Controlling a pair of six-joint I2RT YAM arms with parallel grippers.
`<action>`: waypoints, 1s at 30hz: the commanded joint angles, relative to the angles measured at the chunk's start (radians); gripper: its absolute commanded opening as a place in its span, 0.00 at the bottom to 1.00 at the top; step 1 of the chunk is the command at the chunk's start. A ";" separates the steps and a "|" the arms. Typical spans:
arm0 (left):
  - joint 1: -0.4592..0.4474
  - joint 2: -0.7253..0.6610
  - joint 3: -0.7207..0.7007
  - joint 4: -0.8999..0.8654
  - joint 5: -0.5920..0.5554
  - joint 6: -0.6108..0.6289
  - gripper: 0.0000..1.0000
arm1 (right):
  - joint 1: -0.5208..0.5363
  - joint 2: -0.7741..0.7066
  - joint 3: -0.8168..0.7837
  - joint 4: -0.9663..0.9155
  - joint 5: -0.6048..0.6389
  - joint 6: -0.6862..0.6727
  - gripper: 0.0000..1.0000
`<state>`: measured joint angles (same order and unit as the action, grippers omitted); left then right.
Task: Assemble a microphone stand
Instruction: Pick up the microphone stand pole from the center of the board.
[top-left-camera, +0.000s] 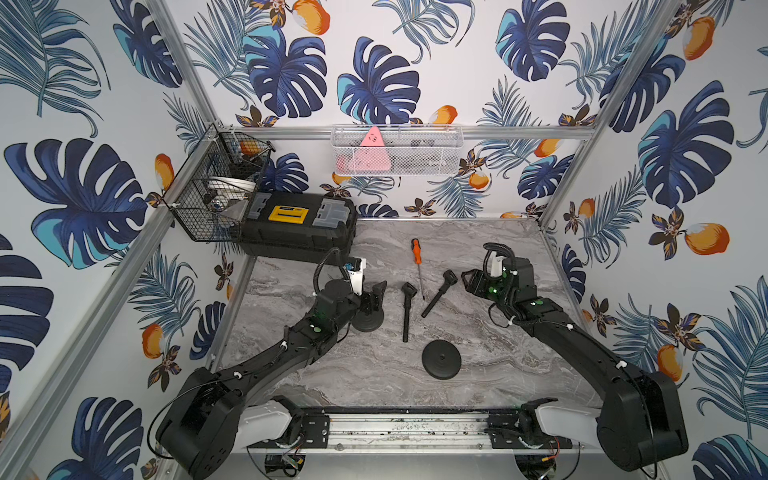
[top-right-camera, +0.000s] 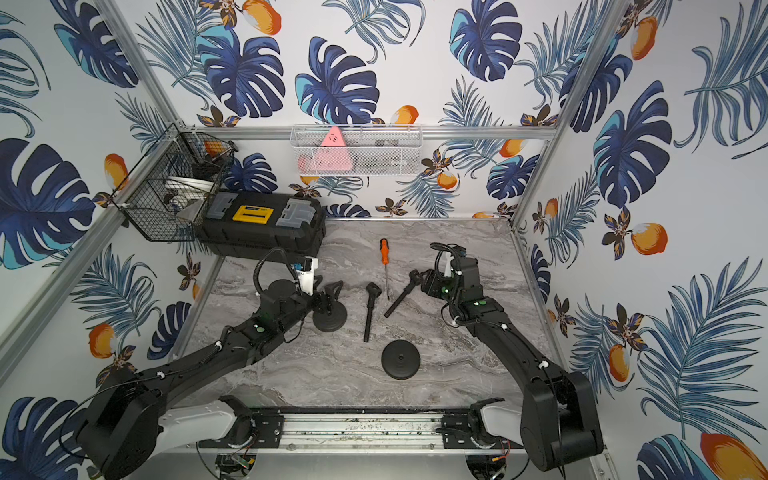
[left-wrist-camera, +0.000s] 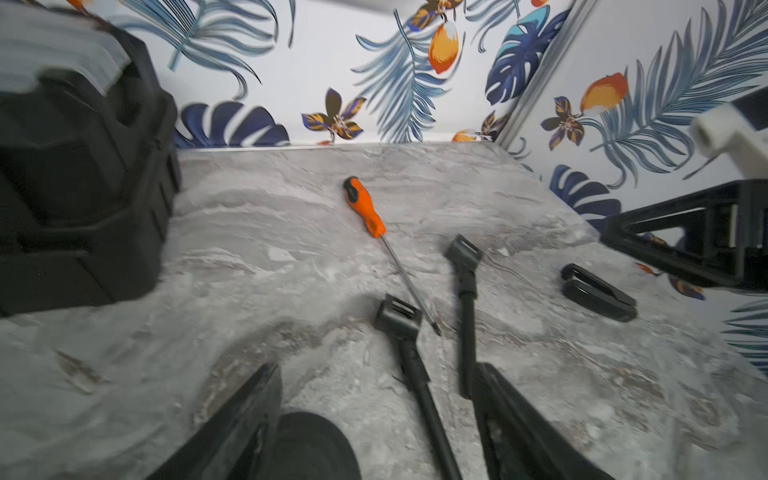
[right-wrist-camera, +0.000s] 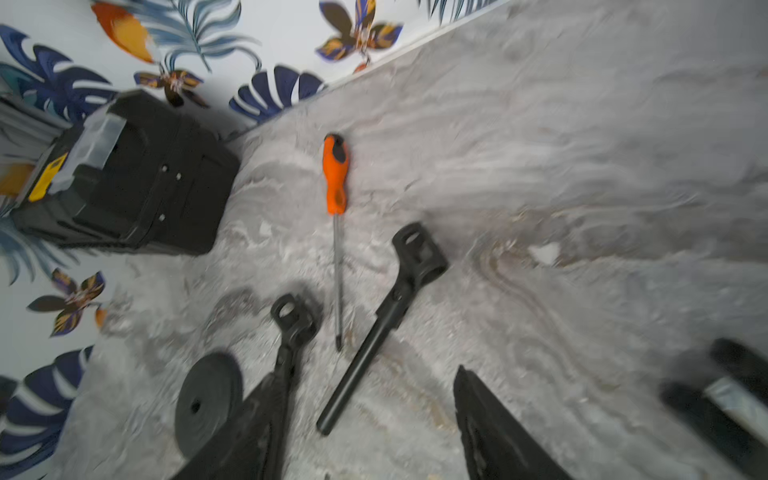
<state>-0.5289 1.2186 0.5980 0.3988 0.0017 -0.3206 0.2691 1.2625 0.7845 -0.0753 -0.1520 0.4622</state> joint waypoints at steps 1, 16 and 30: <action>-0.054 0.028 0.004 -0.037 0.117 -0.106 0.74 | 0.027 0.004 -0.006 -0.092 -0.123 0.097 0.70; -0.172 0.059 0.009 -0.139 0.061 0.023 0.78 | 0.033 0.212 0.066 -0.078 -0.089 0.225 0.64; -0.191 0.064 0.020 -0.187 -0.005 0.055 0.77 | 0.027 0.449 0.207 -0.077 -0.120 0.314 0.59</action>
<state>-0.7189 1.2911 0.6155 0.2169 0.0219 -0.2852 0.2951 1.6810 0.9646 -0.1638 -0.2451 0.7418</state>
